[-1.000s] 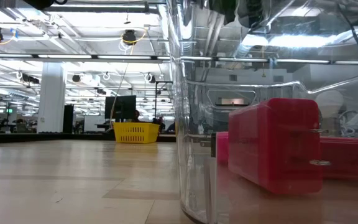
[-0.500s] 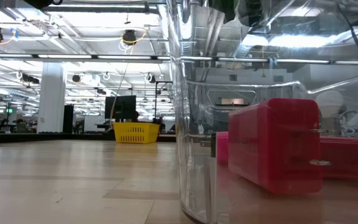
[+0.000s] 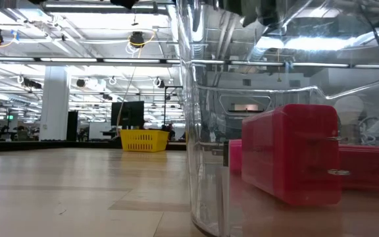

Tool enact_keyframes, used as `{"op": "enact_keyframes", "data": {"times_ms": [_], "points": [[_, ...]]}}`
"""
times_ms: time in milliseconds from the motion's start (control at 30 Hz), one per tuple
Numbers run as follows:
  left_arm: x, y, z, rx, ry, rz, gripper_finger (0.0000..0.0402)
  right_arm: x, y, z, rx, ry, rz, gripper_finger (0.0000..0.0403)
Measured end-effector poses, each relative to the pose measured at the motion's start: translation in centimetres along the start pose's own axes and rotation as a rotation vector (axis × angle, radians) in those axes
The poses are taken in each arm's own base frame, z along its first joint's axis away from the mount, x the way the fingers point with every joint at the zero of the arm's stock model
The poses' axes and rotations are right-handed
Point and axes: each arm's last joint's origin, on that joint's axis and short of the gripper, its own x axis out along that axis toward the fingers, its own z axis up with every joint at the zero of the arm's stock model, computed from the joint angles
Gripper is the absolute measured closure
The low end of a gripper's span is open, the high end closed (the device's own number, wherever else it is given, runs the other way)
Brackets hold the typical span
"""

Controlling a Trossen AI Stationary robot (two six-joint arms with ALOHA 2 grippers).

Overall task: Pick & Place Office items
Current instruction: Put the red digital clock into the yellow bin

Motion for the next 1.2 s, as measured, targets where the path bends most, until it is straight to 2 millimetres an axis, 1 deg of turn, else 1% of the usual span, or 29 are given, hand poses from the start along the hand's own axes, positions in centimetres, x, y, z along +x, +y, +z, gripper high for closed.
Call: {"op": "enact_keyframes", "data": {"times_ms": [133,233,333,500,600,700,833,933,1033,1133,1200], "points": [[-0.1,-0.5,-0.7,0.090,0.098,-0.001,0.0335,-1.2,-0.5,-0.9,0.024,0.050,-0.038,0.0336],[-0.1,-1.2,-1.4,0.139,0.157,0.004,0.0339,-2.7,-0.4,-1.4,0.032,0.079,-0.066,0.0336],[-0.1,-1.4,-1.7,0.124,0.177,0.011,0.0343,-4.5,-0.1,-1.9,0.042,0.102,-0.097,0.0336],[0.7,-1.4,-2.3,0.058,0.199,0.046,0.0344,-7.5,1.4,-1.6,0.044,0.081,-0.114,0.0336],[1.5,-1.7,-2.7,0.026,0.151,-0.010,0.0344,-9.0,2.3,-1.7,0.033,0.084,-0.111,0.0336],[3.0,-1.9,-3.6,-0.031,0.113,-0.083,0.0344,-10.3,3.5,-1.7,0.012,0.071,-0.112,0.0336],[5.8,-1.3,-4.9,-0.121,0.136,-0.145,0.0344,-11.6,4.8,-2.1,-0.016,0.066,-0.123,0.0336],[8.1,-0.4,-5.6,-0.207,0.165,-0.245,0.0344,-12.2,5.3,-2.5,-0.030,0.078,-0.125,0.0336],[9.9,0.7,-6.2,-0.282,0.201,-0.366,0.0344,-12.6,5.7,-2.7,-0.033,0.089,-0.112,0.0336],[11.2,1.8,-6.7,-0.337,0.285,-0.462,0.0344,-13.1,5.8,-3.1,-0.032,0.104,-0.106,0.0336],[11.8,2.6,-7.0,-0.359,0.361,-0.466,0.0344,-13.5,5.7,-3.3,-0.033,0.112,-0.109,0.0336]]}}
